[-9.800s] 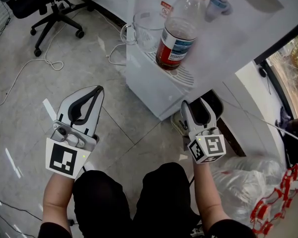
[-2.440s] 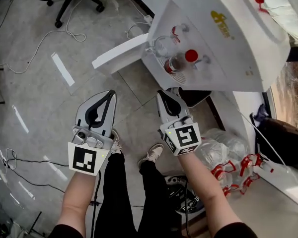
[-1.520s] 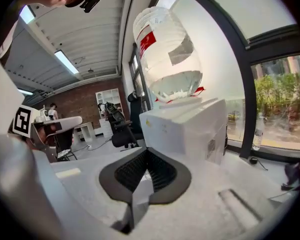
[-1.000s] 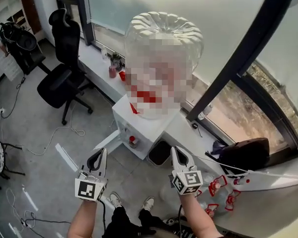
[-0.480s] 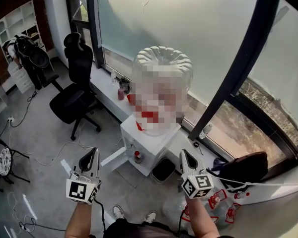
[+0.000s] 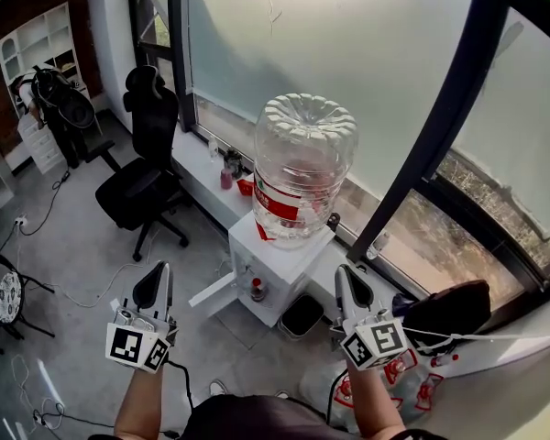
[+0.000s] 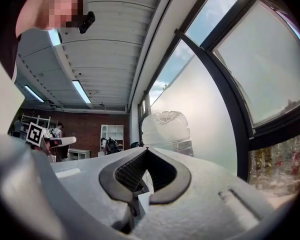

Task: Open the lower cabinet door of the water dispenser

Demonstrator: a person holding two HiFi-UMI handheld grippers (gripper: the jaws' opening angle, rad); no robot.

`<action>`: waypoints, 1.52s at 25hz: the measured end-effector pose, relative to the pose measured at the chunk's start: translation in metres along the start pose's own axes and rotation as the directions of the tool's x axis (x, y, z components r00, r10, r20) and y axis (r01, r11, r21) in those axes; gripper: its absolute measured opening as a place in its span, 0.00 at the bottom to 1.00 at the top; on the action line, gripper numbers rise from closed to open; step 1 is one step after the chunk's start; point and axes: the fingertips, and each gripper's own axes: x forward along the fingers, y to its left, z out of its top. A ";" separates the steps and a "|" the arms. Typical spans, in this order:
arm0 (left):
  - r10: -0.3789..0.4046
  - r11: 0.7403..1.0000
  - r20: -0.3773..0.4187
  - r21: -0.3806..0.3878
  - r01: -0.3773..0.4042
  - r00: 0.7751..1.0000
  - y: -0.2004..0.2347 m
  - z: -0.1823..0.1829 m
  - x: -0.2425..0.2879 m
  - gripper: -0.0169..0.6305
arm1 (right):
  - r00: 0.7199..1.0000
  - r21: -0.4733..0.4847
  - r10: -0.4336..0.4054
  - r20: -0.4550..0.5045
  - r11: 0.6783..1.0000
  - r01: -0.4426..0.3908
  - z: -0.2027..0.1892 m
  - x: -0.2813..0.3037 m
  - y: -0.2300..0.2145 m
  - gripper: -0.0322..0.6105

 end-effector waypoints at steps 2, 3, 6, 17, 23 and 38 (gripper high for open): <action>0.021 0.999 0.018 -0.028 -0.020 1.000 0.009 0.005 -0.009 0.04 | 1.000 -0.013 0.000 0.025 1.000 0.000 0.009 -0.009 0.008 0.06; 0.031 0.999 0.029 -0.031 -0.030 0.999 0.013 0.009 -0.014 0.04 | 1.000 -0.019 -0.005 0.030 1.000 0.006 0.012 -0.014 0.010 0.06; 0.059 0.998 0.058 -0.016 -0.058 0.997 0.019 0.022 -0.031 0.04 | 0.999 -0.044 -0.037 0.037 0.998 0.038 0.019 -0.036 0.015 0.06; 0.022 0.998 0.045 0.054 -0.025 0.999 0.011 0.022 -0.040 0.04 | 0.981 -0.100 -0.190 0.043 0.976 0.194 0.020 -0.091 0.005 0.06; -0.008 0.999 0.054 0.041 0.006 0.998 0.005 0.021 -0.037 0.04 | 0.980 -0.120 -0.197 0.014 0.973 0.197 0.013 -0.088 0.005 0.06; -0.023 0.998 0.060 0.065 0.020 0.998 -0.013 0.019 -0.035 0.04 | 0.980 -0.107 -0.197 0.034 0.974 0.200 0.015 -0.087 0.004 0.06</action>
